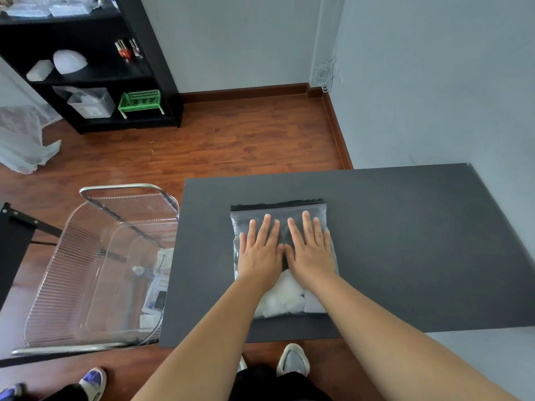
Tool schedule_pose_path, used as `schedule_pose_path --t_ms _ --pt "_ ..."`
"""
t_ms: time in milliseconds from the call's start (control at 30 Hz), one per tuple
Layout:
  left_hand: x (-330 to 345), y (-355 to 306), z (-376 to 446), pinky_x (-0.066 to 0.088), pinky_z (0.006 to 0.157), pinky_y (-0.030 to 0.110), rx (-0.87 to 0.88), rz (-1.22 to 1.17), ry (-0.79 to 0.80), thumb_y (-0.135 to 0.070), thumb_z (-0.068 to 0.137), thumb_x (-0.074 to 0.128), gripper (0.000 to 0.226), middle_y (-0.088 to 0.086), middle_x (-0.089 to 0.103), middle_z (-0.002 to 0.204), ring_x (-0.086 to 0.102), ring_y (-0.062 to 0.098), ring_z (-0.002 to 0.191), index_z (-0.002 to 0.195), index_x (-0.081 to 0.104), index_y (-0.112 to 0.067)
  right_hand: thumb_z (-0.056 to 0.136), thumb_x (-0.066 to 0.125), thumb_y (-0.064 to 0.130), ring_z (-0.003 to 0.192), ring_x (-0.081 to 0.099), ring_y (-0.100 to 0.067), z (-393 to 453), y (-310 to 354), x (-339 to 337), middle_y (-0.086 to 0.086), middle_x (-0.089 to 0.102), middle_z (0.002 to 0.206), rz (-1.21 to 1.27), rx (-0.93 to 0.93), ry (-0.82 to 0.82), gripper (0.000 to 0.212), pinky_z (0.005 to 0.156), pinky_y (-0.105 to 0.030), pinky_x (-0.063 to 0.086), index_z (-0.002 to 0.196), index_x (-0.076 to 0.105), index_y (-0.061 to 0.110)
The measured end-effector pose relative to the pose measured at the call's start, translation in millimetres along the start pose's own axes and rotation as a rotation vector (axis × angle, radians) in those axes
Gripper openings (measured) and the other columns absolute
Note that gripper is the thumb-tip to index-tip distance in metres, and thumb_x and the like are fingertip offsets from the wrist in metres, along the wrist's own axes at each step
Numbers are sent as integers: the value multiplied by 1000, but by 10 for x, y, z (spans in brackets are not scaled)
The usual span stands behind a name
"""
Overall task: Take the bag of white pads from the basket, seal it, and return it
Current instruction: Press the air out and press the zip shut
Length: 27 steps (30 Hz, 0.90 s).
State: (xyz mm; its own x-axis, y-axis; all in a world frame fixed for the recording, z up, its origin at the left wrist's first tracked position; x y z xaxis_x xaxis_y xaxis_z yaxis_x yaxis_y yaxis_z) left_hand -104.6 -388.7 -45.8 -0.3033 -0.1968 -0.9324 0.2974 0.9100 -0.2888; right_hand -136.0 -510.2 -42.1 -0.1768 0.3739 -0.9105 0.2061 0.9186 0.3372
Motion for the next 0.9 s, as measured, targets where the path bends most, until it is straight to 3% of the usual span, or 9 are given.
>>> schedule_pose_path --t_ms 133,300,900 --pt "83 90 136 -3 119 50 -14 42 23 -44 102 10 55 -7 -12 164 -11 27 150 154 -6 -35 102 19 45 146 -24 -24 192 -39 -19 2 -33 155 -114 -48 -18 60 115 -42 -16 152 -11 32" --pt "115 144 124 -8 118 49 -55 12 -43 -48 98 -1 51 -12 -17 162 -16 22 149 147 -16 -47 102 17 45 148 -19 -24 235 -79 31 3 -25 159 -138 -71 -17 58 117 -43 -12 153 -9 33" --pt "143 121 173 -17 116 43 -69 82 -41 -47 95 -6 57 -10 -11 163 -17 20 149 152 -4 -42 101 13 46 149 -15 -20 283 -106 101 3 -8 164 -116 -36 -28 56 115 -39 -17 155 7 32"
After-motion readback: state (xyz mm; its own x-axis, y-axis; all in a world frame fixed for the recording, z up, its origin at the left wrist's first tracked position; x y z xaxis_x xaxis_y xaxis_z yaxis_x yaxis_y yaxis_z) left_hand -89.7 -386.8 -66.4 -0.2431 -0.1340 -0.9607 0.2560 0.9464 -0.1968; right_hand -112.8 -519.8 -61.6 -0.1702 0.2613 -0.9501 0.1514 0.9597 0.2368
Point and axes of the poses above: each hand's wrist, its own z-axis towards the middle knuckle, its own x-axis out of the palm, y = z × x, the point moved 5 cm from there along z, towards the middle knuckle
